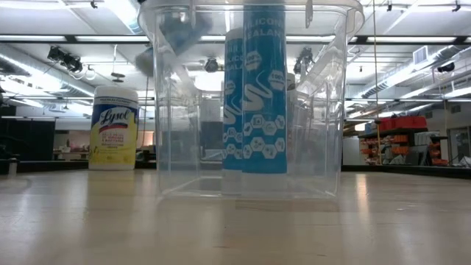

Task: Sort silicone sealant tubes
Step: Put the blue sealant into the bottom transparent bin

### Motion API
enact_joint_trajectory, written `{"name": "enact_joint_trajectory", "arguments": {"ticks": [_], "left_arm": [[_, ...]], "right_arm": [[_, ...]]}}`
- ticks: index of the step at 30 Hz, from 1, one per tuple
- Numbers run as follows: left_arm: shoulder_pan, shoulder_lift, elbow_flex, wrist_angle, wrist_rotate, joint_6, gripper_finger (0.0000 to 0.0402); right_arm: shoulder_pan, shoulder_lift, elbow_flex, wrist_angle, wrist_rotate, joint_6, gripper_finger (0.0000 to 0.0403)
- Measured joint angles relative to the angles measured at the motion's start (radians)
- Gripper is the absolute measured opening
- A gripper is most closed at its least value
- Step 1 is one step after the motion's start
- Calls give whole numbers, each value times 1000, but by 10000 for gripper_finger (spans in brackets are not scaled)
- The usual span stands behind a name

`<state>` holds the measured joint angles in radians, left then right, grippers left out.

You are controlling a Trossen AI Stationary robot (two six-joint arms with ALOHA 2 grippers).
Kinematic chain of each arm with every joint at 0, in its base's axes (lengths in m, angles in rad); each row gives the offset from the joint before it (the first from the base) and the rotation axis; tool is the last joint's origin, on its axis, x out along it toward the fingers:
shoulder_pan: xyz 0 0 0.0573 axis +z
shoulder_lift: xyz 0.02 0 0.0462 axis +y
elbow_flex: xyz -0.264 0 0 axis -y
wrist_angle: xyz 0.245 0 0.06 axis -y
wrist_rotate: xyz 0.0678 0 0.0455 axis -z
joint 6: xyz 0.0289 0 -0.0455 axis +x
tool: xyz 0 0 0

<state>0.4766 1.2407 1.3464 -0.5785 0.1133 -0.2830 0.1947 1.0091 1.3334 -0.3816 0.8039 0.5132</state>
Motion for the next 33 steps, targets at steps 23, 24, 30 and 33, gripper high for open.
{"name": "enact_joint_trajectory", "arguments": {"ticks": [23,24,30,33], "left_arm": [[-353,-69,1,228,101,-93,223],[-363,-69,1,228,100,-92,223],[-394,-69,1,228,100,-97,223],[-402,-69,1,228,90,-90,223]], "right_arm": [[-136,416,349,-69,-568,115,294],[-139,443,381,-79,-577,106,294],[-143,584,559,-153,-643,73,294],[-140,635,622,-165,-682,73,294]]}}
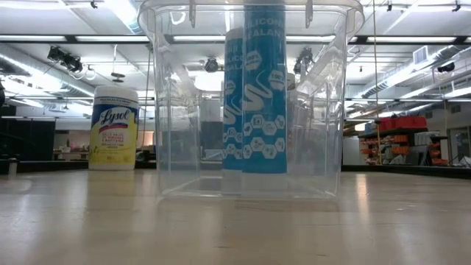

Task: Sort silicone sealant tubes
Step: Put the blue sealant into the bottom transparent bin

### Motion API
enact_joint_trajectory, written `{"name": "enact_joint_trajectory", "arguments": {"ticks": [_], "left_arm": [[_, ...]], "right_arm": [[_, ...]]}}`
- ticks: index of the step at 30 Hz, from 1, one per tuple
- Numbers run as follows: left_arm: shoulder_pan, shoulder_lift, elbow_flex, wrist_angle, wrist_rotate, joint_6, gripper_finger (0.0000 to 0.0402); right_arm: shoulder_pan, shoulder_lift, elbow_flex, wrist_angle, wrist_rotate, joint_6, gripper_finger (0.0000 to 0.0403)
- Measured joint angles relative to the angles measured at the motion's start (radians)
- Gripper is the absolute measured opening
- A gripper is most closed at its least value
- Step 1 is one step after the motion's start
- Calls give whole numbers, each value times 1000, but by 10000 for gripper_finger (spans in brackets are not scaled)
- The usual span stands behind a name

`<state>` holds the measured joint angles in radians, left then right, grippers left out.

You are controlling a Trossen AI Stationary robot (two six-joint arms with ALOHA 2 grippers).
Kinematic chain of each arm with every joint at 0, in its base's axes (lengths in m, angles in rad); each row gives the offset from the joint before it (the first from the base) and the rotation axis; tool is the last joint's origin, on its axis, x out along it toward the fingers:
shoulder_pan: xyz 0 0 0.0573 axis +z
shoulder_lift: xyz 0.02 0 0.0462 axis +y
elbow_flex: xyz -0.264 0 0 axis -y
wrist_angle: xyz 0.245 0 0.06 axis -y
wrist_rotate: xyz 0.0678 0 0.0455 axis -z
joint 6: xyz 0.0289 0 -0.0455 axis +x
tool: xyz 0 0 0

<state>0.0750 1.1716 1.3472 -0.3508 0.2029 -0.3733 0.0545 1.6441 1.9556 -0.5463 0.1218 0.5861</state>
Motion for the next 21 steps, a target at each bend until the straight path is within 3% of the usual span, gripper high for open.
{"name": "enact_joint_trajectory", "arguments": {"ticks": [13,21], "left_arm": [[0,1,0,-4,0,10,223],[0,1,0,2,-6,10,223]], "right_arm": [[19,67,72,-76,-35,27,338],[17,72,73,-81,-30,27,310]]}}
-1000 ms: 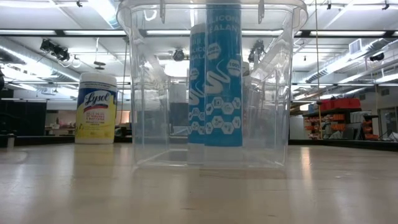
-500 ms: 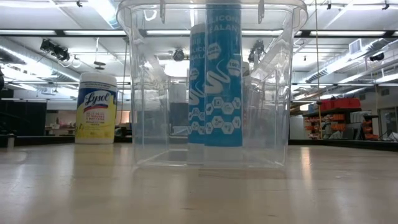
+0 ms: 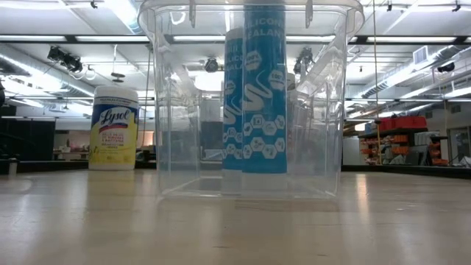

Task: Sort silicone sealant tubes
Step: Put the blue sealant into the bottom transparent bin, then adjust the blue sealants in the bottom transparent bin

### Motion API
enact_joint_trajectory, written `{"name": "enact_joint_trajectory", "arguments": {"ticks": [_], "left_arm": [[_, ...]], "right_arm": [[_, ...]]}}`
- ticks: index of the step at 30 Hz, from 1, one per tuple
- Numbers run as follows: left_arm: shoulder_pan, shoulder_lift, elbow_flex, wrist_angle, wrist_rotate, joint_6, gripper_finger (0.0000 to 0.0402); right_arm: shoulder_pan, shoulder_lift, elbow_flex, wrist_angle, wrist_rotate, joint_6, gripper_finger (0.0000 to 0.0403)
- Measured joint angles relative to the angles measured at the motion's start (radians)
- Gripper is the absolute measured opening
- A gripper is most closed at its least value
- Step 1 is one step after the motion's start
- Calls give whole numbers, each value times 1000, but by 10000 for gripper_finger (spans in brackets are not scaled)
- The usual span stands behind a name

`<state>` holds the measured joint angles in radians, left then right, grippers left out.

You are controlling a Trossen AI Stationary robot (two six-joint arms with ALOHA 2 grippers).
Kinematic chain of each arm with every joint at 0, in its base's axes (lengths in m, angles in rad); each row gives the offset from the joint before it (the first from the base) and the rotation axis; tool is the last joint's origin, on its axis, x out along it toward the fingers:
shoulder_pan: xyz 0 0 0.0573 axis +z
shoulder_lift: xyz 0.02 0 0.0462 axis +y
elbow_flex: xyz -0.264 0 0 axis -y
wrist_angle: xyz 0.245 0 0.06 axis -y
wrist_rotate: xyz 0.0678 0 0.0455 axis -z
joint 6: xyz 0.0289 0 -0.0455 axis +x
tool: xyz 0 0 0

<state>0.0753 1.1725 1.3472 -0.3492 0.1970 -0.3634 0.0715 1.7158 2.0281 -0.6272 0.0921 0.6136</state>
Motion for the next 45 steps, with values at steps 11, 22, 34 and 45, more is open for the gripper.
{"name": "enact_joint_trajectory", "arguments": {"ticks": [11,22,34,45], "left_arm": [[0,-4,-1,-2,7,-16,223],[0,-4,0,-9,7,-11,223],[-1,-1,1,-23,-20,-71,364],[-6,-11,5,5,-46,-37,135]], "right_arm": [[-6,33,0,43,-37,3,223],[2,32,-1,64,0,-12,198],[5,28,-2,103,17,-40,142],[11,15,0,124,31,-85,27]]}}
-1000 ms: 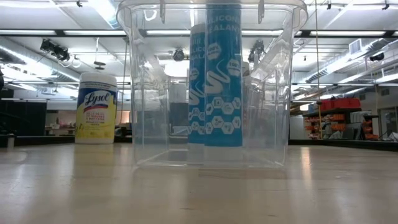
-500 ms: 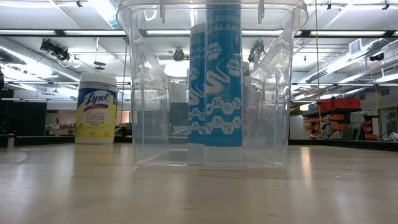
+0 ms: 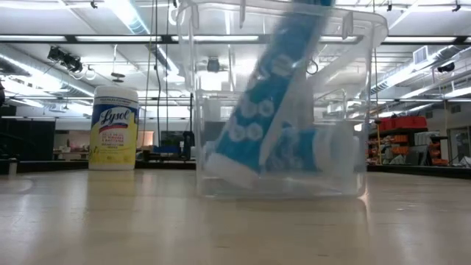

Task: Sort silicone sealant tubes
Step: Adjust the blue sealants in the bottom transparent bin

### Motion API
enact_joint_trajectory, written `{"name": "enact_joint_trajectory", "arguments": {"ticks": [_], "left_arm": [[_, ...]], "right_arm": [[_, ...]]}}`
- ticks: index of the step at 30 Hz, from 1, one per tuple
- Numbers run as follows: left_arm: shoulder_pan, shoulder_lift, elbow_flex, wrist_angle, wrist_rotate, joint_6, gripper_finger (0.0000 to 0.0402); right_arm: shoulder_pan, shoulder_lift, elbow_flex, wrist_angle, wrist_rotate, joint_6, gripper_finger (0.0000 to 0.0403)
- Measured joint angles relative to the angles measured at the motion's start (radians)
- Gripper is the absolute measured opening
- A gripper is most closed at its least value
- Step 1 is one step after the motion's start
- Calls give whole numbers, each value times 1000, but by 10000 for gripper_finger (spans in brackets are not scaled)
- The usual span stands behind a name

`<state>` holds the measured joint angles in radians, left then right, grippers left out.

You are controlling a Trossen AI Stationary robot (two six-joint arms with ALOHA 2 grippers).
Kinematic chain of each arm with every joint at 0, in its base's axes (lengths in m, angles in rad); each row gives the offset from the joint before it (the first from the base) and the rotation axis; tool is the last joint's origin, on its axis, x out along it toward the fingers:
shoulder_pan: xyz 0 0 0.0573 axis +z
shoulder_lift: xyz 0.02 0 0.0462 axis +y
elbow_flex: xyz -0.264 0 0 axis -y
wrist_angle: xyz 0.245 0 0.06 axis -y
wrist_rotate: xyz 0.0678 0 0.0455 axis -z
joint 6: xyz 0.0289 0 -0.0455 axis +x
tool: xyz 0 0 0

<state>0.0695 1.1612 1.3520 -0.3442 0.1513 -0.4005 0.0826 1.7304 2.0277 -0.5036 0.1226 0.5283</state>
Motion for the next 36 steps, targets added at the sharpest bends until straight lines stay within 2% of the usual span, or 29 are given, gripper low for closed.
{"name": "enact_joint_trajectory", "arguments": {"ticks": [4,9,18,27,31,36], "left_arm": [[-1,2,9,-4,2,23,77],[-1,1,11,-1,-17,21,57],[0,1,11,-44,-65,24,86],[-1,1,11,-49,-65,20,106],[0,1,11,-49,-85,19,107],[17,1,11,-67,-95,15,132]], "right_arm": [[0,2,0,-23,0,-2,16],[0,2,0,-40,-1,5,15],[11,2,0,-98,-7,10,15],[11,2,0,-109,-9,12,15],[11,2,7,-165,-53,14,16],[11,0,23,-293,-63,59,49]]}}
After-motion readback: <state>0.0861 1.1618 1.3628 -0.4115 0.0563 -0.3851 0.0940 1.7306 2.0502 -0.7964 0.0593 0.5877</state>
